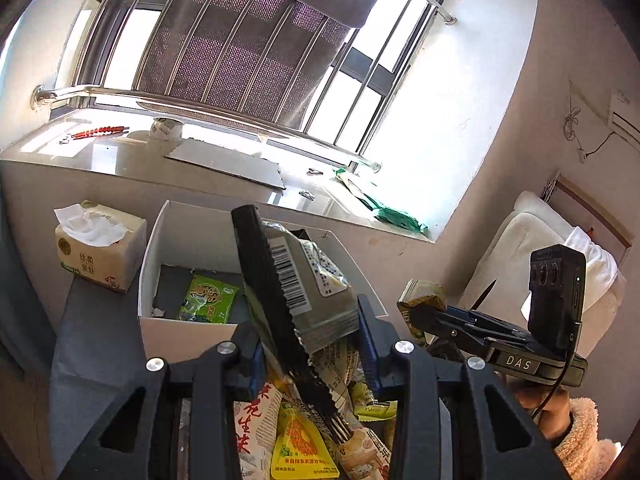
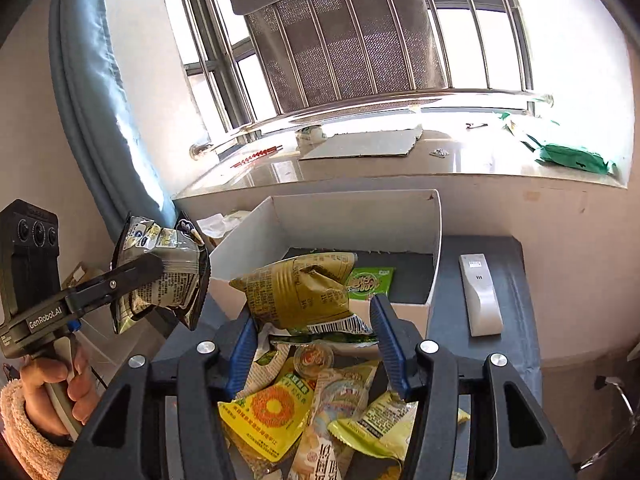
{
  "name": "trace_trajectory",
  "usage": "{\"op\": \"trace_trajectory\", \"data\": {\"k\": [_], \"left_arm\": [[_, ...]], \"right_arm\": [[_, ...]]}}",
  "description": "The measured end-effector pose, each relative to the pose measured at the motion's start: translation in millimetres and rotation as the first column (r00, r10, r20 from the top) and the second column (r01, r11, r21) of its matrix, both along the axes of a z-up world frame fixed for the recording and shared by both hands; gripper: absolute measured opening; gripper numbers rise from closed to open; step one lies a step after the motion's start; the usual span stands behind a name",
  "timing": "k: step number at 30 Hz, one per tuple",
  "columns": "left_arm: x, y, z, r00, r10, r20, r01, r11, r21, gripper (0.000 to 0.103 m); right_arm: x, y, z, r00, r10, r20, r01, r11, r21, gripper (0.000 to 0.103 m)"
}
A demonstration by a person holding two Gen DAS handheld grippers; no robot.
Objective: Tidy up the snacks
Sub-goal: 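Grasp the olive chip bag with the right gripper while the left carries its packet to the box, then release both packets into the white box and withdraw both grippers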
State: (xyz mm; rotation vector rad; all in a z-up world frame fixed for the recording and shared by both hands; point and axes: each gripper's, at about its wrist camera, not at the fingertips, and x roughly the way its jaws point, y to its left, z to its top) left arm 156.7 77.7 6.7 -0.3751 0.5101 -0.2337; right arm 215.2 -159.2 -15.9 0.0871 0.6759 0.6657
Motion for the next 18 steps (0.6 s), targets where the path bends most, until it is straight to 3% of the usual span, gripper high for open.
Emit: {"op": "trace_trajectory", "data": {"k": [3, 9, 10, 11, 12, 13, 14, 18], "left_arm": [[41.6, 4.9, 3.4, 1.000, 0.012, -0.025, -0.011, 0.999, 0.033, 0.041], [94.9, 16.1, -1.9, 0.995, 0.045, -0.093, -0.039, 0.997, 0.064, 0.043], [99.3, 17.0, -4.3, 0.993, 0.057, -0.104, -0.049, 0.996, 0.080, 0.048], [104.0, 17.4, -6.5, 0.990, 0.062, -0.123, -0.050, 0.994, 0.099, 0.064], [108.2, 18.9, -9.0, 0.986, 0.076, -0.147, -0.060, 0.992, 0.110, 0.079], [110.0, 21.5, -11.4, 0.982, 0.090, -0.168, -0.072, 0.991, 0.110, 0.103], [106.8, 24.9, -14.1, 0.979, 0.108, -0.172, -0.090, 0.990, 0.107, 0.103], [86.2, 33.9, -13.6, 0.970, 0.183, -0.163, -0.157, 0.975, 0.157, 0.103]], "right_arm": [[46.1, 14.9, 2.0, 0.998, -0.019, -0.061, 0.021, 0.999, 0.035, 0.059], [99.9, 41.9, -8.6, 0.992, -0.040, -0.118, 0.033, 0.998, -0.056, 0.059], [104.9, 44.3, -10.3, 0.992, -0.047, -0.121, 0.040, 0.997, -0.063, 0.060], [109.0, 45.8, -11.6, 0.992, -0.049, -0.118, 0.043, 0.998, -0.054, 0.062], [113.1, 46.8, -13.2, 0.992, -0.041, -0.118, 0.036, 0.999, -0.038, 0.072], [117.1, 47.3, -14.9, 0.990, -0.048, -0.135, 0.042, 0.998, -0.046, 0.084], [118.8, 46.1, -16.3, 0.986, -0.064, -0.152, 0.058, 0.997, -0.046, 0.103], [104.4, 41.3, -12.2, 0.993, -0.055, -0.107, 0.052, 0.998, -0.033, 0.103]]}}
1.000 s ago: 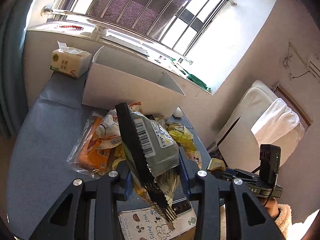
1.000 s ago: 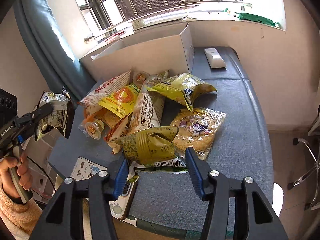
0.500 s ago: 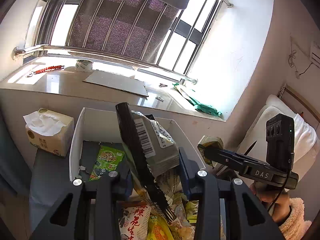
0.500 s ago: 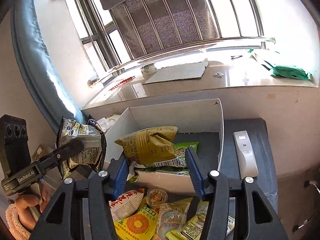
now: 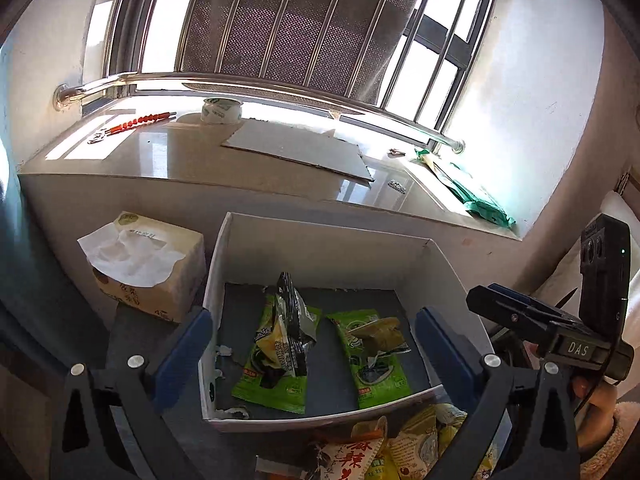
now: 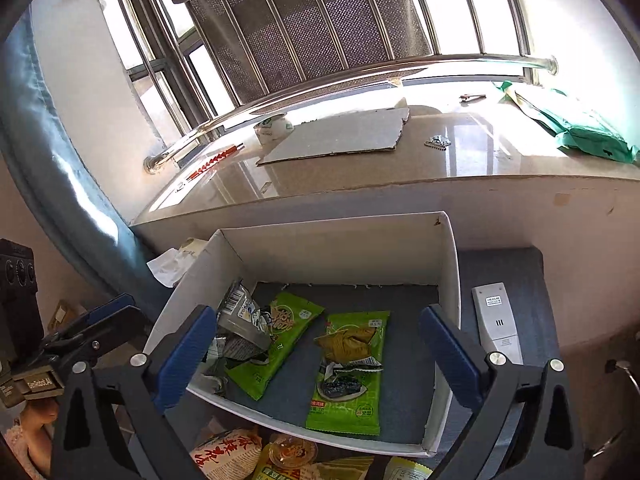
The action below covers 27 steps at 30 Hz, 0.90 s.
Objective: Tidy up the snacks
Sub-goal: 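Release both packets into the white box and withdraw both grippers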
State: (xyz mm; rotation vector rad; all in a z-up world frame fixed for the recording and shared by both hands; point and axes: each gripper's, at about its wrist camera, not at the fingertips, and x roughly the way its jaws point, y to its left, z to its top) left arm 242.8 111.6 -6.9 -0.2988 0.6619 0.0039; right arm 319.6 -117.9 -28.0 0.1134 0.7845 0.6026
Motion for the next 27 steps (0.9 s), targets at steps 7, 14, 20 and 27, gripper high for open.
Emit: {"op": "trace_trajectory", "data": {"k": [7, 14, 20, 27], "left_arm": [[-61.3, -6.7, 21.2, 0.998, -0.017, 0.066, 0.016, 1.000, 0.024, 0.103], [-130.4, -40.2, 26.0, 0.989, -0.108, 0.100, 0.100, 0.992, 0.080, 0.103], [-177.0, -50.2, 0.9, 0.991, -0.108, 0.083, 0.106, 0.994, 0.033, 0.103], [-212.8, -55.9, -44.6, 0.996, -0.094, 0.004, 0.094, 0.995, -0.027, 0.103]], "right_arm": [[-52.9, -22.5, 23.6, 0.999, 0.036, 0.036, -0.039, 0.996, 0.081, 0.103], [-125.0, -54.5, 32.4, 0.992, 0.068, 0.108, -0.077, 0.993, 0.084, 0.103], [-179.5, -91.3, 10.5, 0.993, 0.048, 0.103, -0.057, 0.995, 0.085, 0.103], [-229.4, -129.0, -36.2, 1.000, -0.011, 0.022, 0.010, 0.997, 0.074, 0.103]]}}
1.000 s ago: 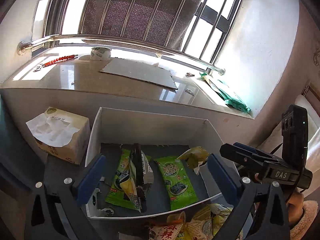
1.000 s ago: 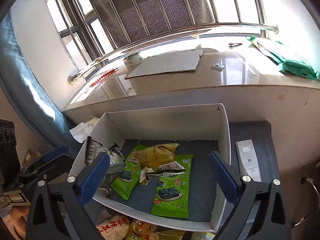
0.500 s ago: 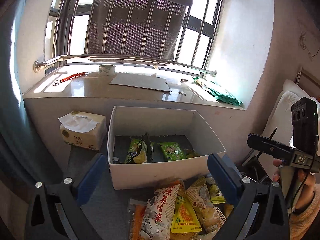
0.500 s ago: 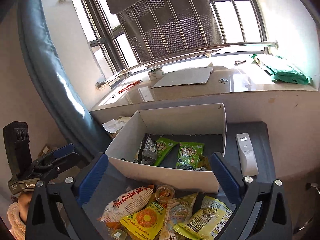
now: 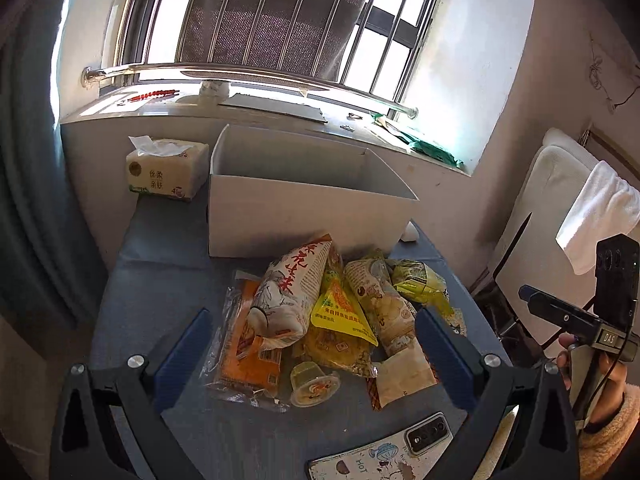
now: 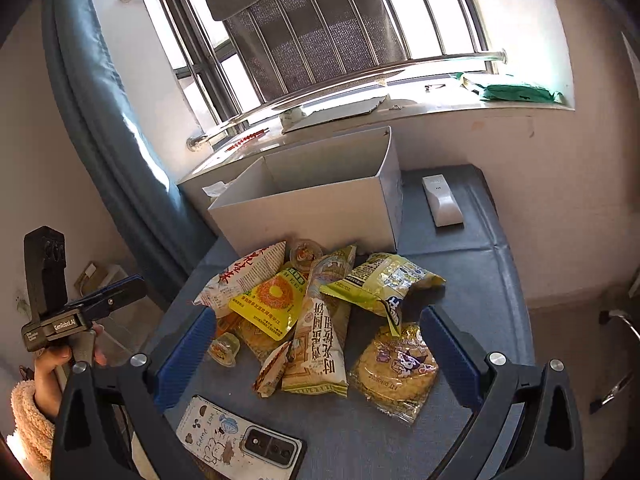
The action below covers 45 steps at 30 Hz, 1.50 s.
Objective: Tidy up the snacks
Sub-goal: 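Release both packets into the white box and withdraw both grippers, then grasp the yellow chip bag with the right gripper while the left grasps the white rice-cracker bag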
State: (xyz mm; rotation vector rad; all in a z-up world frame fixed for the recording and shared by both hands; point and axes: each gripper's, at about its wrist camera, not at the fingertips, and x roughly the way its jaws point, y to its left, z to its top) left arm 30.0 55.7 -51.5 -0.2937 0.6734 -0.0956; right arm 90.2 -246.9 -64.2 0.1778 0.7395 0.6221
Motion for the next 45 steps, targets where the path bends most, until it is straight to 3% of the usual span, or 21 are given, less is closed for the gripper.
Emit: {"op": "trace_trajectory", "data": {"k": [4, 7, 14, 17, 21, 26, 32, 40, 41, 43, 45], "left_arm": [[-13.0, -9.8, -15.8, 0.999, -0.013, -0.030, 0.012, 1.000, -0.018, 0.103], [-17.0, -17.8, -22.2, 0.999, -0.015, -0.043, 0.015, 1.000, -0.008, 0.103], [-21.2, -31.3, -19.8, 0.999, -0.038, -0.035, 0.039, 0.999, 0.025, 0.103], [-21.1, -33.2, -18.0, 0.999, -0.036, -0.031, 0.038, 0.998, 0.049, 0.103], [-18.3, -32.3, -19.5, 0.999, -0.033, -0.038, 0.034, 0.998, 0.049, 0.103], [-18.3, -33.3, -17.5, 0.999, -0.046, -0.028, 0.047, 0.998, 0.045, 0.103], [-14.8, -26.8, -19.8, 0.999, -0.034, -0.041, 0.036, 0.999, 0.038, 0.103], [-8.2, -20.4, -25.5, 0.998, -0.020, -0.059, 0.023, 0.999, 0.037, 0.103], [-7.5, -19.9, -26.1, 0.998, -0.019, -0.061, 0.021, 0.999, 0.037, 0.103], [-6.0, -18.2, -27.3, 0.998, -0.015, -0.065, 0.017, 0.999, 0.035, 0.103], [-4.4, -16.3, -27.8, 0.998, -0.013, -0.069, 0.015, 0.999, 0.032, 0.103]], "right_arm": [[-24.2, -14.5, -27.5, 0.996, -0.040, -0.086, 0.042, 0.999, 0.028, 0.103], [-33.9, -9.8, -42.7, 0.992, 0.002, -0.130, 0.000, 1.000, 0.021, 0.103], [-27.2, 1.2, -44.9, 0.995, 0.008, -0.097, -0.010, 1.000, -0.022, 0.103], [-13.2, 3.1, -45.6, 0.994, -0.013, -0.109, 0.010, 0.999, -0.032, 0.103], [20.3, -0.4, -53.5, 0.977, -0.008, -0.215, 0.027, 0.996, 0.087, 0.103], [72.4, 1.1, -67.1, 0.952, -0.045, -0.302, 0.089, 0.987, 0.134, 0.103], [124.9, 15.9, -81.6, 0.921, -0.096, -0.377, 0.127, 0.990, 0.058, 0.103], [157.9, 38.7, -101.7, 0.874, -0.122, -0.470, 0.128, 0.992, -0.018, 0.103], [159.1, 40.3, -103.2, 0.876, -0.116, -0.469, 0.128, 0.992, -0.006, 0.101], [160.7, 41.7, -105.7, 0.870, -0.133, -0.474, 0.136, 0.990, -0.029, 0.059], [159.0, 39.4, -103.5, 0.879, -0.128, -0.460, 0.137, 0.990, -0.015, 0.054]]}}
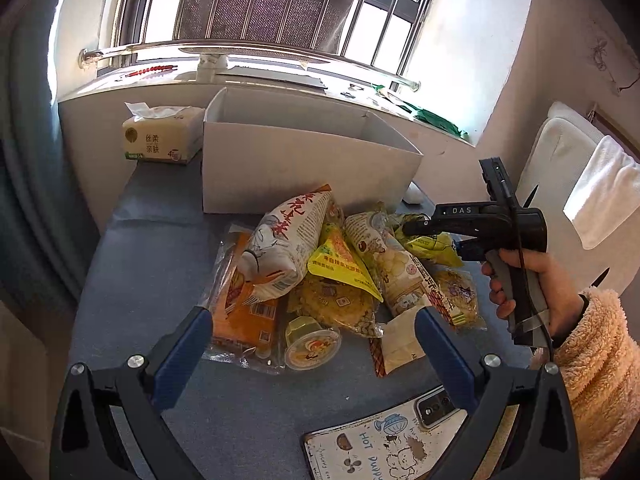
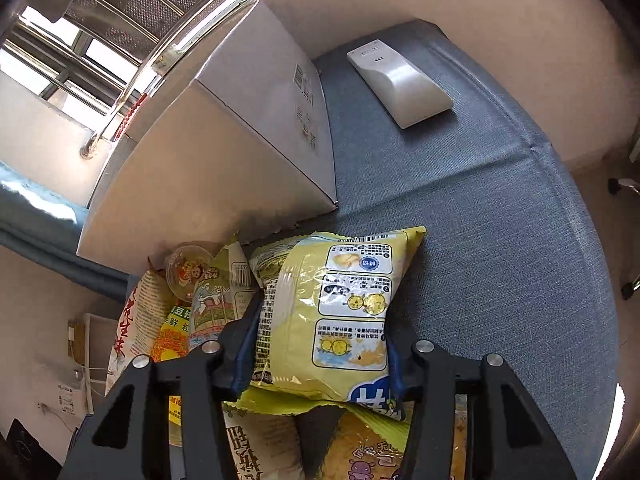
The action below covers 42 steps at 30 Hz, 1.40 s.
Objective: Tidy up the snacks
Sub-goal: 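Grasp the yellow chip bag with the right gripper while the left grasps the white rice-cracker bag, then lower both bags into the white box and open both grippers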
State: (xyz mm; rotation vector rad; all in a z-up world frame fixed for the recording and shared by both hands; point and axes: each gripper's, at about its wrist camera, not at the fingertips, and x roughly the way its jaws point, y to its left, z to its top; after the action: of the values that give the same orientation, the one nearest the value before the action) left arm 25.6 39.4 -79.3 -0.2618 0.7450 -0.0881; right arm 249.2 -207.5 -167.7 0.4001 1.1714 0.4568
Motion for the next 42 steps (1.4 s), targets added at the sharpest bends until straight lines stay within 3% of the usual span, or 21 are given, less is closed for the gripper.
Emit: {"op": "trace_trajectory", "data": {"k": [8, 13, 15, 18, 21, 25, 27, 29, 31, 37, 40, 42], "left_arm": [[28.1, 11.0, 0.3, 1.000, -0.017, -0.019, 0.017, 1.000, 0.025, 0.103], [64.8, 12.4, -9.8, 0.993, -0.089, -0.081, 0.100, 0.983, 0.151, 0.103], [74.6, 9.5, -17.4, 0.985, -0.132, -0.109, 0.155, 0.957, 0.245, 0.103], [78.7, -1.4, -26.9, 0.970, -0.218, -0.106, 0.243, 0.879, 0.410, 0.103], [89.0, -7.0, -35.1, 0.963, -0.223, -0.151, 0.268, 0.850, 0.453, 0.103], [103.4, -7.4, -45.0, 0.961, -0.219, -0.171, 0.272, 0.865, 0.421, 0.101], [110.6, -5.0, -49.8, 0.956, -0.221, -0.192, 0.282, 0.872, 0.399, 0.091], [116.0, 0.5, -52.9, 0.948, -0.238, -0.212, 0.300, 0.889, 0.347, 0.054], [115.0, 5.9, -52.2, 0.951, -0.238, -0.198, 0.292, 0.901, 0.321, 0.046], [84.8, 39.1, -31.9, 0.978, -0.182, -0.105, 0.202, 0.952, 0.229, 0.041], [66.3, 63.1, -11.0, 0.990, -0.139, -0.008, 0.139, 0.988, 0.062, 0.040], [56.3, 70.9, 5.1, 0.993, -0.106, 0.060, 0.107, 0.994, -0.023, 0.040]], "right_arm": [[-25.4, -21.6, 36.3, 0.993, 0.013, 0.117, -0.020, 0.998, 0.054, 0.053], [-56.5, -33.6, 63.8, 0.980, 0.042, 0.194, -0.058, 0.995, 0.080, 0.053], [-71.8, -34.5, 71.9, 0.971, 0.064, 0.231, -0.080, 0.995, 0.060, 0.053], [-87.7, -34.3, 74.6, 0.965, 0.084, 0.249, -0.097, 0.995, 0.038, 0.053], [-100.2, -35.8, 69.5, 0.964, 0.090, 0.249, -0.098, 0.995, 0.023, 0.053], [-104.2, -34.4, 61.3, 0.971, 0.089, 0.221, -0.099, 0.994, 0.036, 0.053], [-108.1, -32.6, 59.7, 0.971, 0.096, 0.220, -0.105, 0.994, 0.032, 0.053], [-110.4, -29.5, 60.8, 0.969, 0.105, 0.224, -0.115, 0.993, 0.034, 0.053], [-111.7, -25.7, 62.2, 0.967, 0.112, 0.231, -0.121, 0.992, 0.026, 0.053], [-114.7, -13.2, 64.9, 0.961, 0.132, 0.242, -0.145, 0.989, 0.036, 0.053], [-110.6, -3.7, 69.6, 0.955, 0.144, 0.260, -0.159, 0.986, 0.039, 0.053], [-103.9, 4.5, 76.2, 0.949, 0.152, 0.277, -0.168, 0.985, 0.032, 0.053]]}}
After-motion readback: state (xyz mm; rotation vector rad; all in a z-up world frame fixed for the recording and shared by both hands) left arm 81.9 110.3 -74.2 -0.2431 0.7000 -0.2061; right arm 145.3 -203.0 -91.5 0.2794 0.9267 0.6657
